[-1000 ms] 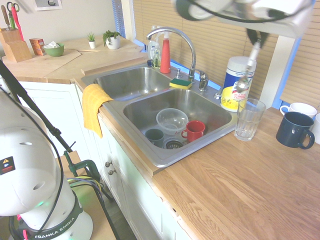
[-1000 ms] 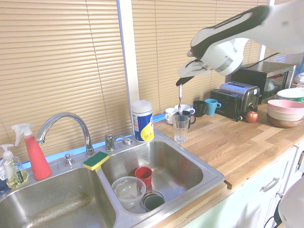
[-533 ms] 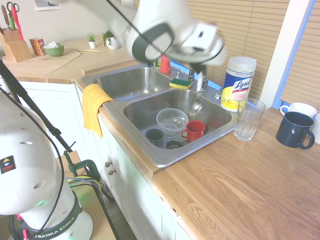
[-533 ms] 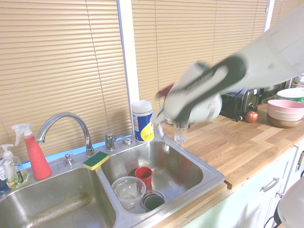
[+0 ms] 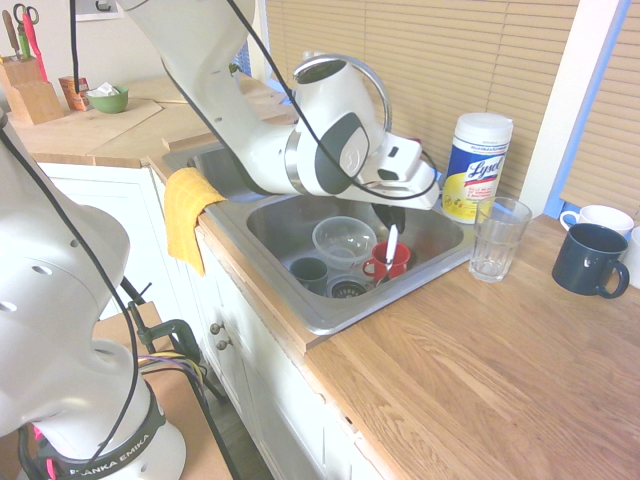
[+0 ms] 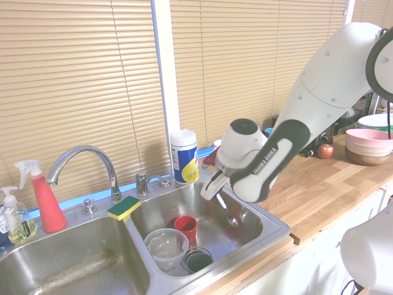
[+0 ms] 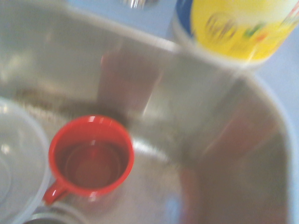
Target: Put the spoon into the sink
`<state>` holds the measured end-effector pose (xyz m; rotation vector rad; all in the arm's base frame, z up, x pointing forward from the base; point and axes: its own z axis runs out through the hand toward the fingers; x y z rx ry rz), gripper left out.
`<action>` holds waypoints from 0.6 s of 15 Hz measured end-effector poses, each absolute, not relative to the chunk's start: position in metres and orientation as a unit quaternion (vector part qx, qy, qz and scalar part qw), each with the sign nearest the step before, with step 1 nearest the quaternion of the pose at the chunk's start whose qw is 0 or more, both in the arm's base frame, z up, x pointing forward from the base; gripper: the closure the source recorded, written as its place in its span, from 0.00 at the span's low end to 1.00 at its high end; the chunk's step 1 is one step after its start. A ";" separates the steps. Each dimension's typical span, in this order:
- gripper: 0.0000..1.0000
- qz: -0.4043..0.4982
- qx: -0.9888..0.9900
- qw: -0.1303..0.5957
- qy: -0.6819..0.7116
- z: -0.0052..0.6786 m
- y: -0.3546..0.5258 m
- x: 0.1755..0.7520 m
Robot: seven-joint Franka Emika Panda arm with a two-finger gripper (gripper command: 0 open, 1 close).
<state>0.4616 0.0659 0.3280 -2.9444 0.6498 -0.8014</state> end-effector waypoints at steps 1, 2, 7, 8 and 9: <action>1.00 -0.256 -0.945 0.003 0.204 0.324 0.073 0.460; 1.00 -0.253 -0.946 -0.005 0.202 0.319 0.079 0.458; 1.00 -0.228 -0.950 -0.048 0.206 0.287 0.086 0.466; 1.00 -0.222 -0.952 -0.054 0.206 0.277 0.086 0.469; 1.00 -0.217 -0.953 -0.056 0.205 0.267 0.087 0.472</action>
